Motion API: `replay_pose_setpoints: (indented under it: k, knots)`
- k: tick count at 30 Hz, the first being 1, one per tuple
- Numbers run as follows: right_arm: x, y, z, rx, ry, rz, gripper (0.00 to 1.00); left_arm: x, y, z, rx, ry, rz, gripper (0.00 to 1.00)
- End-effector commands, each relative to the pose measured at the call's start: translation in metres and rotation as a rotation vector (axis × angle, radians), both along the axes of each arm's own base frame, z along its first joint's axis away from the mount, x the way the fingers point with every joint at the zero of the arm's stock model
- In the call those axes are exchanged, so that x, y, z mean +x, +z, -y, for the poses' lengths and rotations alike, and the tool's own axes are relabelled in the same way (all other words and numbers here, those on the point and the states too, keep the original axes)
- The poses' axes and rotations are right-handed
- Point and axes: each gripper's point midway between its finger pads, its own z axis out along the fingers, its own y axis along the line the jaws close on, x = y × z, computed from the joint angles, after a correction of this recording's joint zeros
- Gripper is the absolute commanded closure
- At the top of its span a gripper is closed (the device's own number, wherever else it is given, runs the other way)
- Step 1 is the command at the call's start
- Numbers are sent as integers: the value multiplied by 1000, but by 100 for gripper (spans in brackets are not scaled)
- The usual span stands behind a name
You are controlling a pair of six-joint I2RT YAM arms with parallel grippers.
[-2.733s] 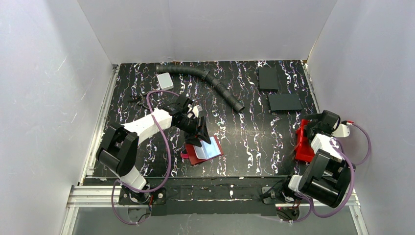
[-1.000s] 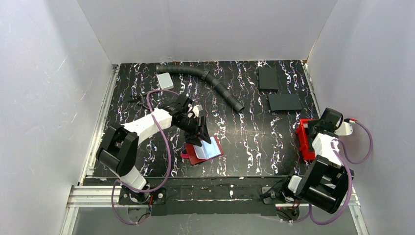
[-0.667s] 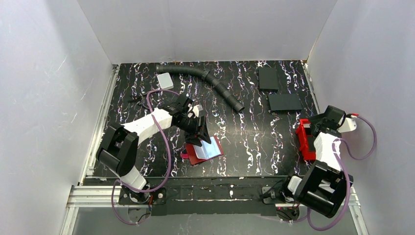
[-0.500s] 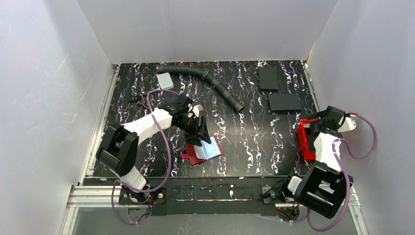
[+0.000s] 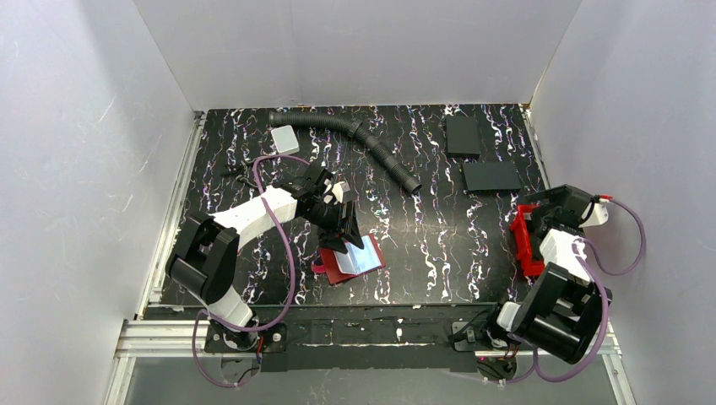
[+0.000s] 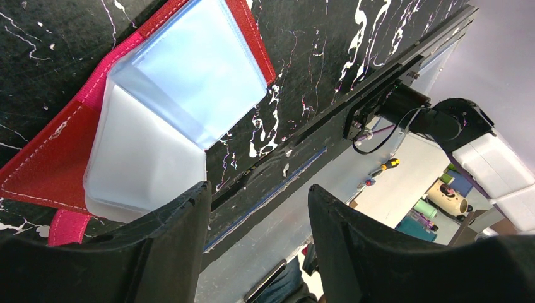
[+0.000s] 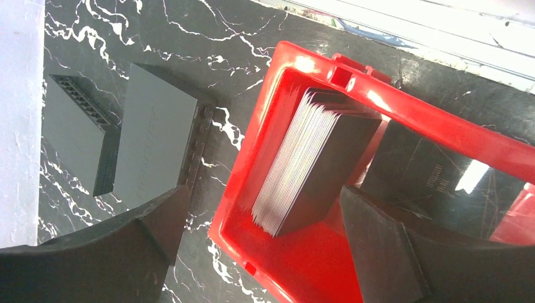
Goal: Put the credit cards into the card holder
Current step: Pick up the credit card from the storage box.
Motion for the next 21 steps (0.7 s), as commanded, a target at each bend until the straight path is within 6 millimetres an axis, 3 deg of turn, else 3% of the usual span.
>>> replay_pose_setpoints:
  k: [1, 15, 21]
  knots:
    - [9, -3, 5, 29, -25, 53, 2, 1, 12, 5, -24, -17, 14, 43]
    - [19, -21, 4, 47, 2, 91, 2, 2, 10, 6, -24, -18, 8, 43]
    - [28, -5, 5, 29, 21, 138, 17, 3, 12, 7, -25, -16, 10, 43]
